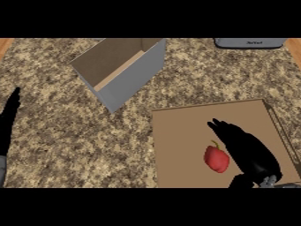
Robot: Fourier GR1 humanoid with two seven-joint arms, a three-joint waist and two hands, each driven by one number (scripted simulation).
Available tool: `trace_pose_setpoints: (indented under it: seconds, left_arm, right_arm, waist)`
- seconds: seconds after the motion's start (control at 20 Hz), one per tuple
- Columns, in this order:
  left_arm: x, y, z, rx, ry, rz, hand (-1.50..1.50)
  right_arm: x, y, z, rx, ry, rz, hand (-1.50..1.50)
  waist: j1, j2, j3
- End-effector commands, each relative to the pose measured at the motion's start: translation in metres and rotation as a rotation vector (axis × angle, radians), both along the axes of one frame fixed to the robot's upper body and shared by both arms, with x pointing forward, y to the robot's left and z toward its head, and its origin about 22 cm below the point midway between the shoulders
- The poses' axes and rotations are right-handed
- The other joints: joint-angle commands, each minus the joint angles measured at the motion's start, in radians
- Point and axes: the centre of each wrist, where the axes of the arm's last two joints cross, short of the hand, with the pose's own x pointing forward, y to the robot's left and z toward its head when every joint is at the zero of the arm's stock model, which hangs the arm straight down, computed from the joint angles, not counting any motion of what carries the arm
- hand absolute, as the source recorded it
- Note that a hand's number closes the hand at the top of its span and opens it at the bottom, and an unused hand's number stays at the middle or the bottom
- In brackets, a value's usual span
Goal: Pick the bell pepper from the tray and place it in the cardboard box
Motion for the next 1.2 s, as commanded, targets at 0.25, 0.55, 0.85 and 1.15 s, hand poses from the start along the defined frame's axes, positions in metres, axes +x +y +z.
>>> trace_pose_setpoints:
  seconds: [0.25,0.55,0.85,1.15]
  left_arm:
    - [0.001,-0.005,0.000,0.004,0.000,0.004,0.00]
    - [0.013,0.000,0.019,-0.005,-0.001,-0.008,0.00]
    - [0.010,-0.001,0.020,-0.015,-0.001,-0.004,0.00]
    - [-0.002,-0.006,0.013,-0.017,-0.002,-0.008,0.00]
  right_arm:
    - [-0.024,0.015,-0.011,0.005,0.030,0.038,-1.50]
    - [-0.021,0.042,-0.019,-0.114,0.074,-0.030,-1.50]
    - [0.003,0.030,-0.049,-0.116,0.057,-0.098,1.50]
    - [0.018,0.023,-0.058,-0.188,-0.181,-0.036,1.50]
  waist:
    - [-0.002,0.000,0.000]
    - [-0.003,0.000,0.000]
    - [0.000,0.000,0.000]
    - [0.003,0.000,0.001]
